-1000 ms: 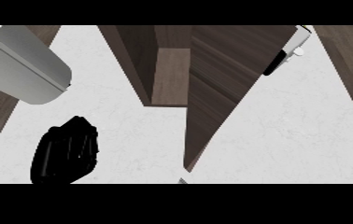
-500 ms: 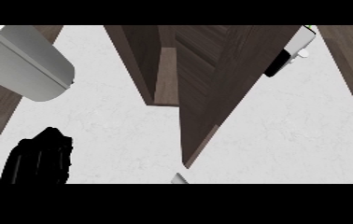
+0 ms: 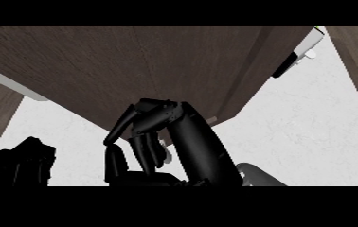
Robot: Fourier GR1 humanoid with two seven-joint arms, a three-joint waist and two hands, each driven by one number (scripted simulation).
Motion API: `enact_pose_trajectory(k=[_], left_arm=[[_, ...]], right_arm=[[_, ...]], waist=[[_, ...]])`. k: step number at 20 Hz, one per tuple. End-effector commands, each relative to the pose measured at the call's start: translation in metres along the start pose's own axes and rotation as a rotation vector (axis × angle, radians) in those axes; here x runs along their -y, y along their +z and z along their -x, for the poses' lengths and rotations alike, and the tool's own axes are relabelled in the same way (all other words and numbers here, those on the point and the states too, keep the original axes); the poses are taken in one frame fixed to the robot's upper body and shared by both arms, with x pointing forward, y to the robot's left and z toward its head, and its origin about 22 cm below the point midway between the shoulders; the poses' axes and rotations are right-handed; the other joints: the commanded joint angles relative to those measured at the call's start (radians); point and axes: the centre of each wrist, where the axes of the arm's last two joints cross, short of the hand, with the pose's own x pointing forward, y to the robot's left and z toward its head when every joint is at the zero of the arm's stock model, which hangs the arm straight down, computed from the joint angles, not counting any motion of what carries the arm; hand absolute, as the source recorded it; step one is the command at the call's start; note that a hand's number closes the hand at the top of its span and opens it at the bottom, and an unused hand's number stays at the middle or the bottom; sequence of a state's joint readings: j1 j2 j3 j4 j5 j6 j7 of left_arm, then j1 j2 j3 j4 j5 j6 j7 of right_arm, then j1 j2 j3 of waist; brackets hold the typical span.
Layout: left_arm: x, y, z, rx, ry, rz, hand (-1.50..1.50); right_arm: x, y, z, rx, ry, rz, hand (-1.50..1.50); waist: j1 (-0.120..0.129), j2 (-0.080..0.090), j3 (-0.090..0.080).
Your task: Pick up the bottled water, place it into the cabinet and close the cabinet
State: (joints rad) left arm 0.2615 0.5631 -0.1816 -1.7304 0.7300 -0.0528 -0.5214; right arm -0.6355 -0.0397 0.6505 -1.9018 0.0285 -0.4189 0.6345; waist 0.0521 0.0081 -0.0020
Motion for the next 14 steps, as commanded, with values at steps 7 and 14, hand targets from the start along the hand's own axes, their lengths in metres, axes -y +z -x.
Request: enact_pose_trajectory(k=[7, 14], left_arm=[[-0.028, -0.001, -0.024, 0.008, -0.023, 0.002, 1.5], [-0.016, 0.015, -0.009, -0.004, 0.001, 0.009, 1.5]], right_arm=[[0.061, -0.102, 0.042, -0.097, -0.123, -0.012, 1.5], [0.11, -0.117, 0.089, -0.129, -0.087, 0.023, 1.5]], waist=[[-0.016, 0.0, 0.002], [-0.01, 0.005, 0.002]])
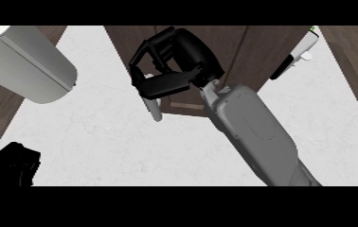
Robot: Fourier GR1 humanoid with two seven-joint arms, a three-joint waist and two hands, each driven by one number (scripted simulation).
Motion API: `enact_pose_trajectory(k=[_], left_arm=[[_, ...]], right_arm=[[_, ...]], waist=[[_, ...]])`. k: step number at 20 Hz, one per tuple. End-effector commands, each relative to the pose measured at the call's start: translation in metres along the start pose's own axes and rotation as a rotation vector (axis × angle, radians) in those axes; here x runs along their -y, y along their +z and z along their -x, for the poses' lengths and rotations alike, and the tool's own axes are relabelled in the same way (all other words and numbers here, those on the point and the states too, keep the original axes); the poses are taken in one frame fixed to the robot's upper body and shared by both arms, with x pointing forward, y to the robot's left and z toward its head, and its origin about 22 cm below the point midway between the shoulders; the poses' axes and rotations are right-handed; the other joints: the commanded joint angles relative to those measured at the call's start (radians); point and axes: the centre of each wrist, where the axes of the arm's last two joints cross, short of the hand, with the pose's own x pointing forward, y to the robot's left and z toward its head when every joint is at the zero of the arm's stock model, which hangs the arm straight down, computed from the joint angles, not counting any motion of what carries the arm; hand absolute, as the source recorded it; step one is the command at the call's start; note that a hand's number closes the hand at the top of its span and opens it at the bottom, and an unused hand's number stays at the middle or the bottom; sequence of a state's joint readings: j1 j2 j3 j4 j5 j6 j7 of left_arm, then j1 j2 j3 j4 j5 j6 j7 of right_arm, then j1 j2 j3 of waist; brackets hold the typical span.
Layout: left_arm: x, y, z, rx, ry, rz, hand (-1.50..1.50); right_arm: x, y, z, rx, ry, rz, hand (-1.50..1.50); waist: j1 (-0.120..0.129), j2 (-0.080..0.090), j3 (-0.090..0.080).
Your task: Pick up the bottled water, place it into the cabinet and close the cabinet
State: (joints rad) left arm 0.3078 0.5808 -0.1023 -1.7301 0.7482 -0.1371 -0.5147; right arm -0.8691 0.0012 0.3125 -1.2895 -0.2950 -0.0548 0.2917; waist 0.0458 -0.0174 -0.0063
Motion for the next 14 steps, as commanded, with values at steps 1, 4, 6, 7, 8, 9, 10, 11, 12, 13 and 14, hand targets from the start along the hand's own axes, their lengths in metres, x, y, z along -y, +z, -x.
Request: enact_pose_trajectory(k=[1, 4, 6, 7, 8, 9, 10, 11, 12, 13, 14], left_arm=[[-0.005, -0.002, -0.008, -0.006, -0.004, 0.011, 1.5], [-0.007, -0.004, -0.012, -0.004, -0.003, 0.026, 1.5], [0.001, -0.008, -0.01, 0.017, 0.004, 0.034, 1.5], [0.004, -0.004, -0.007, 0.0, 0.001, 0.033, 1.5], [0.006, -0.007, -0.009, 0.011, -0.014, 0.04, 1.5], [-0.006, -0.006, -0.007, -0.007, -0.01, 0.032, 1.5], [0.004, -0.013, -0.013, 0.016, -0.008, 0.035, 1.5], [0.001, -0.014, -0.013, 0.018, -0.003, 0.045, 1.5], [0.001, -0.011, -0.006, 0.027, -0.005, 0.028, 1.5], [-0.004, -0.015, -0.008, 0.011, -0.012, 0.019, 1.5], [0.005, -0.007, -0.008, 0.003, 0.015, 0.043, 1.5]], right_arm=[[0.06, -0.007, 0.02, -0.043, 0.023, 0.147, 1.5], [0.08, -0.002, 0.019, -0.051, 0.03, 0.152, 1.5], [0.092, 0.005, 0.03, -0.068, 0.045, 0.145, 1.5], [0.091, 0.0, 0.019, -0.029, 0.036, 0.151, 1.5], [0.097, 0.0, 0.021, -0.055, 0.04, 0.149, 1.5], [0.091, -0.003, 0.022, -0.035, 0.044, 0.144, 1.5], [0.091, -0.004, 0.019, -0.028, 0.039, 0.145, 1.5], [0.097, -0.005, 0.014, -0.028, 0.031, 0.144, 1.5], [0.097, -0.001, 0.025, -0.033, 0.049, 0.132, 1.5], [0.096, -0.004, 0.026, -0.032, 0.034, 0.116, 1.5], [0.099, 0.0, 0.034, -0.045, 0.037, 0.139, 1.5]], waist=[[-0.004, 0.031, 0.006], [-0.004, 0.033, 0.006], [-0.006, 0.037, 0.006], [-0.004, 0.035, 0.006], [0.001, 0.039, 0.006], [-0.003, 0.041, 0.004], [-0.005, 0.036, 0.006], [-0.005, 0.038, 0.006], [-0.008, 0.04, 0.005], [-0.009, 0.046, 0.005], [0.006, 0.041, 0.006]])
